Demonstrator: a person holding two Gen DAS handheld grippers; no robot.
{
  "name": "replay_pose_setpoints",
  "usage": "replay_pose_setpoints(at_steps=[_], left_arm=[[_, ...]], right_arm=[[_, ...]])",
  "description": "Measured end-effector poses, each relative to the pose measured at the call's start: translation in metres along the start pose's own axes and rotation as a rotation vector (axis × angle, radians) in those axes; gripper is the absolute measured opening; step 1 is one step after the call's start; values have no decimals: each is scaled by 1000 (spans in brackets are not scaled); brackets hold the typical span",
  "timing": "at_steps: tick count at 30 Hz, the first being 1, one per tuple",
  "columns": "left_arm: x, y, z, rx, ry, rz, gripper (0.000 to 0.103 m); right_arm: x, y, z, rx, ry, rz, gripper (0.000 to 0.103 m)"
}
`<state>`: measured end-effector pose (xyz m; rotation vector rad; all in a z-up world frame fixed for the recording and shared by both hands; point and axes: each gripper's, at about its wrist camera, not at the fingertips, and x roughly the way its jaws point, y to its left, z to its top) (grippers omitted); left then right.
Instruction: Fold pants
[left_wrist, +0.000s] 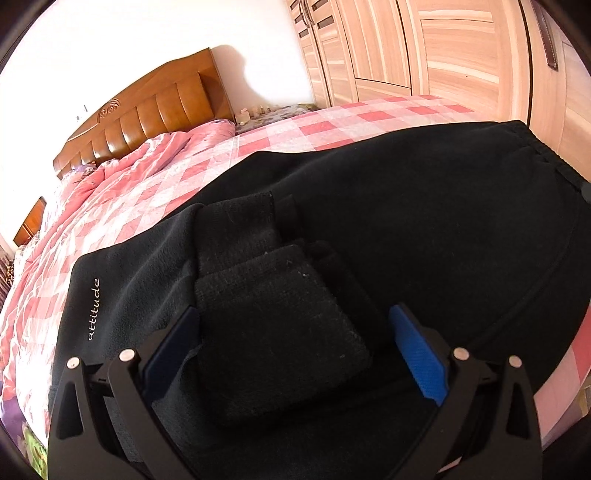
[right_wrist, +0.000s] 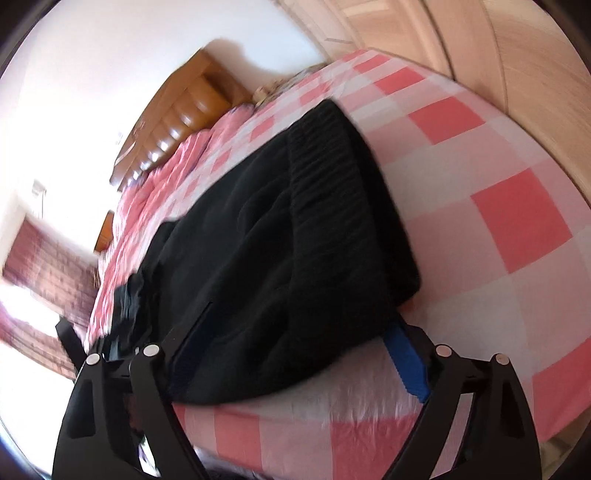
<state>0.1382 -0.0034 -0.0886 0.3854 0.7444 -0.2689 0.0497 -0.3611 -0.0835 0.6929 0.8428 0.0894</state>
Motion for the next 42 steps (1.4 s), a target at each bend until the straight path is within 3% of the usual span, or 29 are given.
replay_pose_setpoints(at_steps=[3, 5, 7, 11, 13, 14, 17, 26, 29, 31, 33, 35, 38, 42], left_arm=[[0, 0, 1, 1, 6, -4, 102], [0, 1, 0, 2, 9, -11, 102], [-1, 3, 0, -5, 10, -20, 102], [0, 2, 1, -12, 12, -14, 102], [1, 2, 2, -13, 17, -15, 102], [1, 2, 2, -12, 21, -16, 102], [1, 3, 2, -14, 32, -22, 102], [4, 11, 9, -33, 121, -62, 102], [-10, 40, 25, -210, 129, -238, 101], [-19, 63, 50, -364, 125, -452, 101], [-24, 67, 86, -413, 155, -605, 101], [-31, 51, 122, -346, 178, -669, 101], [-47, -14, 183, -107, 253, -739, 102], [-42, -105, 215, 166, 387, -638, 102]], right_arm=[[4, 1, 5, 22, -49, -29, 89], [8, 10, 3, -26, -41, -74, 89], [8, 12, -2, -51, -29, -62, 87], [3, 3, -2, -29, -46, -51, 74], [4, 0, -1, -7, -63, -36, 63], [6, -1, 0, -3, -75, -40, 51], [3, -10, -2, 55, -135, 17, 40], [-19, 21, -4, -58, -276, 36, 36], [-27, 43, -4, -140, -317, 13, 36], [-29, 65, -8, -233, -349, -29, 36], [-30, 88, -17, -333, -376, -69, 36], [-28, 113, -29, -440, -406, -106, 36], [-21, 139, -47, -570, -432, -169, 36], [-15, 154, -62, -653, -452, -205, 36]])
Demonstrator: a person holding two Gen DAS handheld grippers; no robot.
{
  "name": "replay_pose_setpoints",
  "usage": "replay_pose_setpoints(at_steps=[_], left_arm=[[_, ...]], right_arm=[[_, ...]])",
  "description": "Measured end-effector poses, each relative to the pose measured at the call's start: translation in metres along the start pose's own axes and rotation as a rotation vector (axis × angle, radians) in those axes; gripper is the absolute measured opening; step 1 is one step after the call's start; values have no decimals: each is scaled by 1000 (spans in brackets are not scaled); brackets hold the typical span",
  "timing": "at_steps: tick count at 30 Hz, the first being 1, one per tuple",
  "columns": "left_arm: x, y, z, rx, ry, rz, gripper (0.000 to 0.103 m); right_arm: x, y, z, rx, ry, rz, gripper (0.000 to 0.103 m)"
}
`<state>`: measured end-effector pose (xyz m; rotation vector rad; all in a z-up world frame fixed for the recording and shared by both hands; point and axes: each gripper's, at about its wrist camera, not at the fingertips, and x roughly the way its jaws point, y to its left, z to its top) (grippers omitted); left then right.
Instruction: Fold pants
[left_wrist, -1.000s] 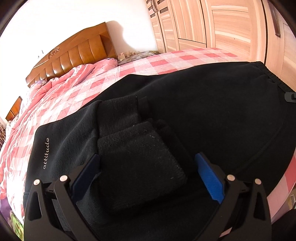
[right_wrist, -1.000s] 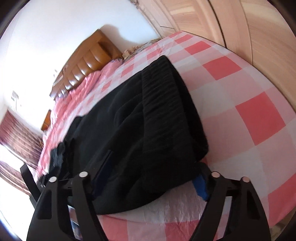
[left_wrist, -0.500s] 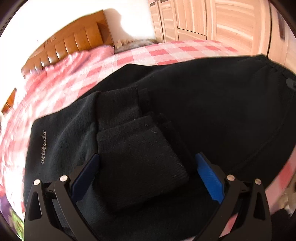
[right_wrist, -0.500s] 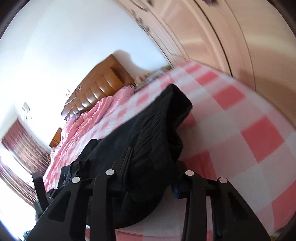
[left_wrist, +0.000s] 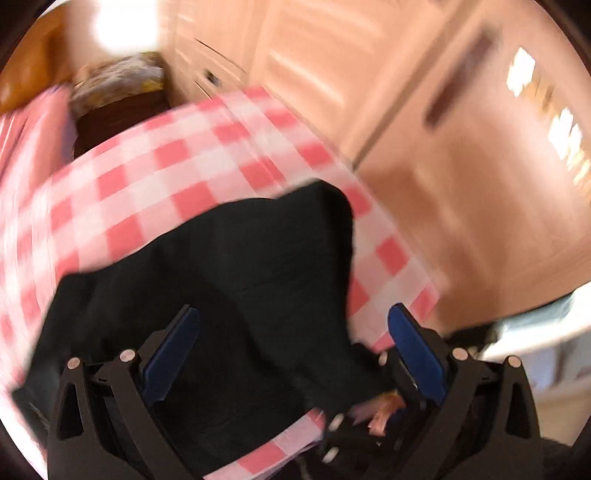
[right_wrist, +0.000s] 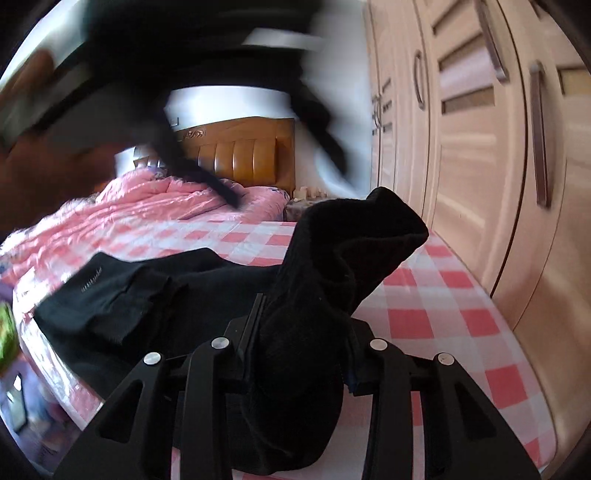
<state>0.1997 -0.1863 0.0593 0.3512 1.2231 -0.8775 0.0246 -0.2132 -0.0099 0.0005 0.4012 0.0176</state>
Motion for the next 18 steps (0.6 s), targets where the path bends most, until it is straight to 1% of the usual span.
replay_pose_setpoints(at_steps=[2, 3, 4, 5, 6, 7, 8, 9, 10, 11, 12, 13, 14, 15, 16, 18], left_arm=[[27, -21, 16, 48, 105, 75, 101], [46, -35, 24, 89, 169, 127, 101], [59, -43, 26, 125, 211, 171, 101], [73, -48, 26, 159, 241, 223, 101], [93, -53, 25, 208, 278, 322, 101], [104, -56, 25, 230, 304, 377, 101], [112, -56, 23, 244, 333, 400, 95], [120, -55, 22, 257, 369, 395, 86], [120, -53, 21, 261, 373, 388, 77], [117, -50, 19, 268, 367, 383, 42], [115, -47, 21, 268, 365, 375, 25], [111, -43, 21, 262, 355, 358, 24], [108, -40, 22, 259, 331, 351, 23], [101, -35, 22, 245, 302, 347, 22], [96, -32, 24, 227, 283, 333, 21], [80, -24, 27, 185, 237, 289, 21]], right_arm=[[-2, 4, -1, -17, -4, -4, 36], [-3, 6, -2, -32, -7, -10, 36], [-4, 7, -3, -38, -9, -12, 36], [-5, 8, -4, -43, -11, -12, 36], [-4, 6, -5, -45, -13, -13, 36], [-5, 6, -7, -47, -13, -16, 36], [-4, 5, -8, -48, -3, -14, 36], [-3, 3, -11, -46, 9, -16, 37], [-4, 2, -12, -42, 17, -22, 41], [-4, 0, -14, -36, 30, -22, 46], [-4, -4, -15, -26, 47, -30, 63], [-6, -10, -17, -8, 60, -14, 76], [-10, -14, -19, 5, 56, 12, 93], [-17, -19, -22, 15, 45, 28, 94], [-19, -21, -25, 20, 49, 26, 94], [-16, -24, -31, 48, 94, 64, 94]])
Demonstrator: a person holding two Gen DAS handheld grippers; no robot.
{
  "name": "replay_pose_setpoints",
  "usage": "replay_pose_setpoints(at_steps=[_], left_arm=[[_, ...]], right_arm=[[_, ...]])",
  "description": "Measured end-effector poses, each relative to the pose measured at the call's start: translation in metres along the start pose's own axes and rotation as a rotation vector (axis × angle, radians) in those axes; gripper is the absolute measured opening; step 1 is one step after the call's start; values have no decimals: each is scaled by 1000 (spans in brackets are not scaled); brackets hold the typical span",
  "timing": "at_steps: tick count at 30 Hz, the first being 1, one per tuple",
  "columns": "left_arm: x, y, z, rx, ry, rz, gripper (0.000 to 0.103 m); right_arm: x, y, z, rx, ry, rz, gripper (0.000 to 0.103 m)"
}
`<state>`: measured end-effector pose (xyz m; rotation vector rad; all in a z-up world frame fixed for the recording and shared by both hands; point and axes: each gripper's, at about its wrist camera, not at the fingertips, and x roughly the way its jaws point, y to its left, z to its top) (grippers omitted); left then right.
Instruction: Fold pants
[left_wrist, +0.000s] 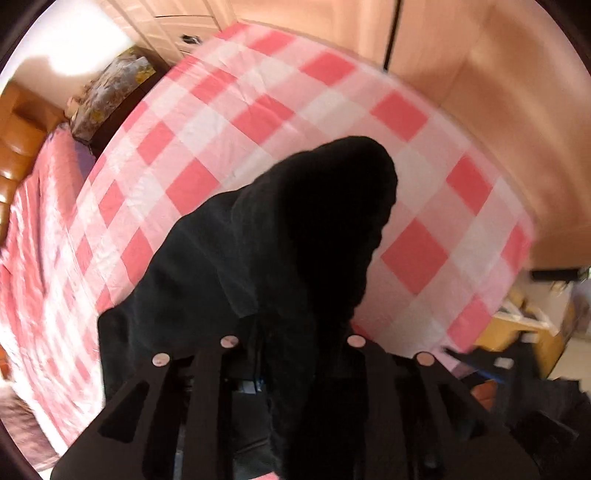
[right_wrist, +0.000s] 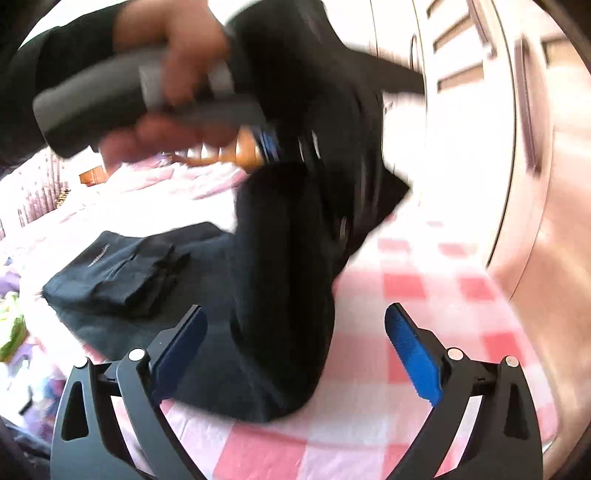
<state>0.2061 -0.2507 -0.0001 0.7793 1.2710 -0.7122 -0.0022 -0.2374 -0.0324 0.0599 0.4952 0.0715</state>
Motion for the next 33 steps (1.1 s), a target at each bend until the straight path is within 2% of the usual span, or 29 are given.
replay_pose_setpoints(at_steps=[3, 5, 9, 11, 14, 17, 21, 23, 25, 27, 29, 31, 33], left_arm=[[-23, 15, -4, -48, -49, -37, 21], [-42, 25, -10, -80, -87, -67, 21], [-88, 59, -42, -153, -190, -120, 21], [-112, 88, -69, -212, -245, -150, 21], [-139, 147, -130, -329, -319, -179, 21], [-144, 196, -187, -437, -361, -204, 20], [-120, 266, -281, -595, -422, -284, 20], [-88, 294, -322, -668, -446, -348, 20], [-35, 319, -360, -757, -423, -405, 20], [17, 328, -386, -805, -408, -434, 21], [50, 331, -400, -846, -409, -474, 23], [55, 334, -412, -871, -499, -537, 23], [46, 334, -416, -861, -542, -536, 22]], right_arm=[[17, 4, -9, 74, 97, 59, 94], [33, 20, -9, 57, 154, 94, 94], [54, 57, -7, -49, 182, 41, 94], [62, 72, -5, -101, 193, 9, 94], [65, 92, -1, -173, 175, -30, 94], [63, 108, 7, -212, 141, -50, 94], [63, 137, 12, -282, 105, -29, 94], [66, 157, 9, -339, 106, -16, 94], [73, 170, 3, -385, 119, -23, 94], [81, 175, -3, -405, 158, -19, 94], [82, 175, -8, -406, 172, -13, 94], [80, 176, -7, -412, 175, -12, 94], [76, 174, -9, -421, 172, -14, 94]])
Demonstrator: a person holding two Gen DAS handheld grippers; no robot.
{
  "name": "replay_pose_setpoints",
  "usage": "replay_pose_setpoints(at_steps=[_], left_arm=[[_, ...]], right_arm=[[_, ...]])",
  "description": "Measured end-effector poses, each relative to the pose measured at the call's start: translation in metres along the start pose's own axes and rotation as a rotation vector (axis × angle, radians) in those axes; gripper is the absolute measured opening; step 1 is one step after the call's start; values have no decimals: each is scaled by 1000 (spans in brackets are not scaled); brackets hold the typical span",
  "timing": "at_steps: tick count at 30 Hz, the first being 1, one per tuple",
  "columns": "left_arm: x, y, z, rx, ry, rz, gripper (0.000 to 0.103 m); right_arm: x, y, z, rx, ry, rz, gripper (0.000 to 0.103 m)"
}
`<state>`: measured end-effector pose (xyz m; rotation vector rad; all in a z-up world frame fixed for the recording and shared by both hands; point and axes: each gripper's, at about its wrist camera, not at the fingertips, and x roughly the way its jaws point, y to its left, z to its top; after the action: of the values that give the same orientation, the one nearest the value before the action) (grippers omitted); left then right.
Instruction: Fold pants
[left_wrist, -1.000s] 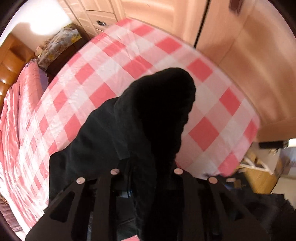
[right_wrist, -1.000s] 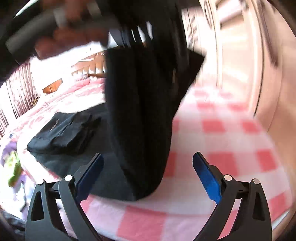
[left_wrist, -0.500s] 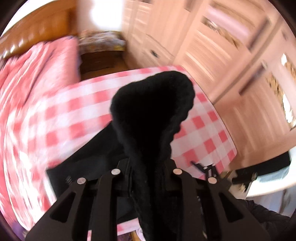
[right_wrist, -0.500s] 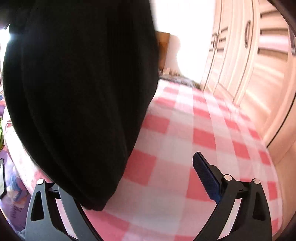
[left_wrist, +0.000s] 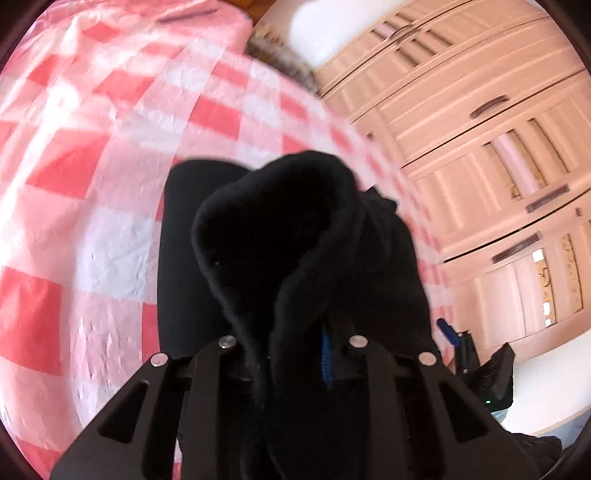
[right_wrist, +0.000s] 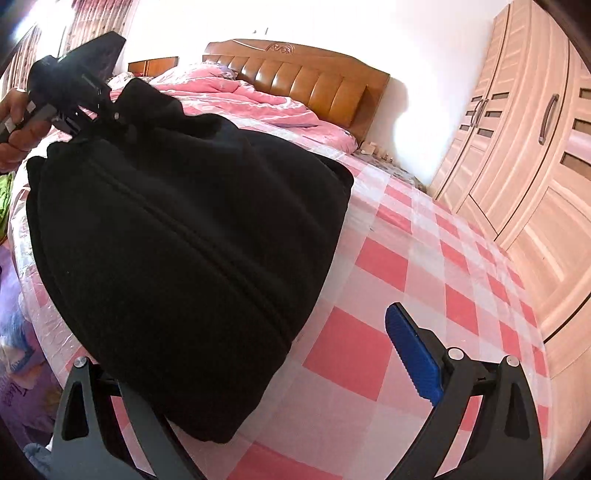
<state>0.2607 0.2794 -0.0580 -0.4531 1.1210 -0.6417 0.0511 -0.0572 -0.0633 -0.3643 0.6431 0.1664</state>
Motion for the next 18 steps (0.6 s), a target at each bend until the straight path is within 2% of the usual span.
replay_pose_setpoints(at_steps=[5, 7, 8, 9, 10, 12, 13, 14, 15, 16, 17, 18], left_arm=[[-22, -23, 2, 70, -28, 38, 20], [-20, -12, 5, 35, -13, 42, 20], [-16, -4, 3, 15, 11, 42, 28], [-10, 11, 2, -17, 34, 60, 40], [-12, 22, -3, -50, 27, 34, 41], [-23, 32, -10, -86, -15, -22, 54], [-32, 32, -15, -96, -53, -5, 60], [-42, 30, -20, -106, -98, 76, 80], [-57, 25, -26, -119, -161, 236, 89], [-68, 18, -31, -122, -205, 342, 89], [-80, 7, -39, -125, -250, 406, 89], [-91, -6, -47, -120, -299, 405, 89]], right_arm=[[-3, 2, 5, 10, -39, 20, 94], [2, 8, 8, -11, -33, 25, 94], [4, 10, 8, -17, -24, 32, 94], [3, 11, 7, -17, -20, 37, 94], [2, 9, 7, -18, -18, 49, 94], [1, 5, 6, -25, -19, 79, 94], [-5, 0, 4, -24, -24, 124, 94], [-10, -4, 2, -17, -30, 170, 94], [-16, -9, -1, -7, -38, 223, 94], [-24, -18, -5, 14, -58, 297, 94], [-31, -26, -9, 46, -79, 361, 94], [-36, -34, -11, 85, -99, 426, 94]])
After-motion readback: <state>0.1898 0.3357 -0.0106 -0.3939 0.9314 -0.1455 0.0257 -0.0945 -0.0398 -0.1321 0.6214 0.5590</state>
